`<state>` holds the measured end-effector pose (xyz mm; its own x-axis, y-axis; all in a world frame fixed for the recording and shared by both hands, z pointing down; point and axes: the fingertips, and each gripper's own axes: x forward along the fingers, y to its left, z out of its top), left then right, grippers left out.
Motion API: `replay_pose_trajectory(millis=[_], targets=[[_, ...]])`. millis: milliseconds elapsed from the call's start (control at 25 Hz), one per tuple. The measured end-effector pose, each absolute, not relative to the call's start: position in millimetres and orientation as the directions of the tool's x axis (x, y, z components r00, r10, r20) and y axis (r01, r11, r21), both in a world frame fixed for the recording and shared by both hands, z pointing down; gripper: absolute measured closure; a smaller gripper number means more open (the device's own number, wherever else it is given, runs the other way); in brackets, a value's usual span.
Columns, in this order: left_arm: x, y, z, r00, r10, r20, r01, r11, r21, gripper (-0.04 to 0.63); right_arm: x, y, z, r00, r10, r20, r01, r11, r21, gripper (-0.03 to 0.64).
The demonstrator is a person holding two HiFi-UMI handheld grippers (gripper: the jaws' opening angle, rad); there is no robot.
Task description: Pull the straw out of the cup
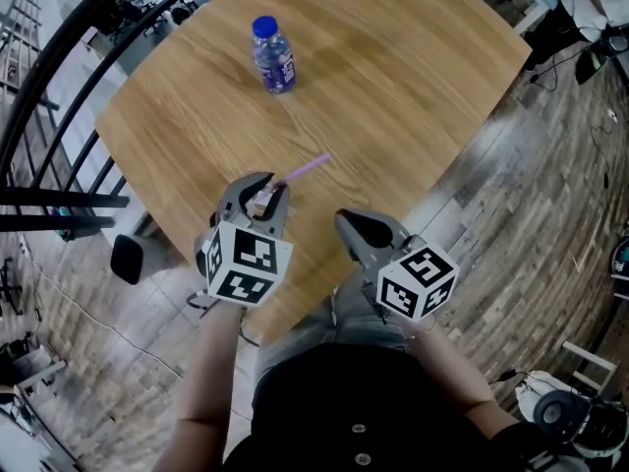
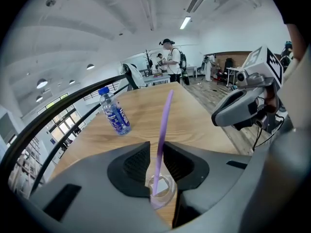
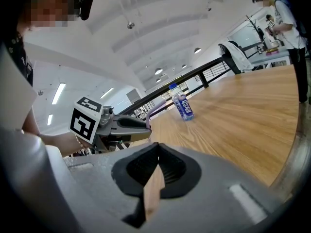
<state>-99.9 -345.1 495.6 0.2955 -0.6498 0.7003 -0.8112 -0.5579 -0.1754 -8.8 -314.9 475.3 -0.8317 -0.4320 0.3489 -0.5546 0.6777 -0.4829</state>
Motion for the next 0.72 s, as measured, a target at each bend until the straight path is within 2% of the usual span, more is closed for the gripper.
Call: replay_pose_trajectory(millis=[200, 440, 720], targets=[[-99, -345, 498, 0.303, -0.639, 0.707, -0.804, -0.57, -0.171, 0.548, -8, -317, 478, -0.829, -0.433, 0.353, -0.558, 0.672, -0.486, 0.618], [-103, -345, 492, 0.306, -0.659, 0.687, -0.83, -0.538, -0.147, 0.552, -10, -317, 476, -0.833, -0.429, 0.35, -0.553, 0.679, -0.483, 0.618], [-114, -343, 471, 0.329, -0.721, 0.61, -0.889, -0.455, -0.059, 0.552, -11, -316, 472, -0.841, -0.422, 0.338, -0.539, 0.697, -0.473, 0.618]])
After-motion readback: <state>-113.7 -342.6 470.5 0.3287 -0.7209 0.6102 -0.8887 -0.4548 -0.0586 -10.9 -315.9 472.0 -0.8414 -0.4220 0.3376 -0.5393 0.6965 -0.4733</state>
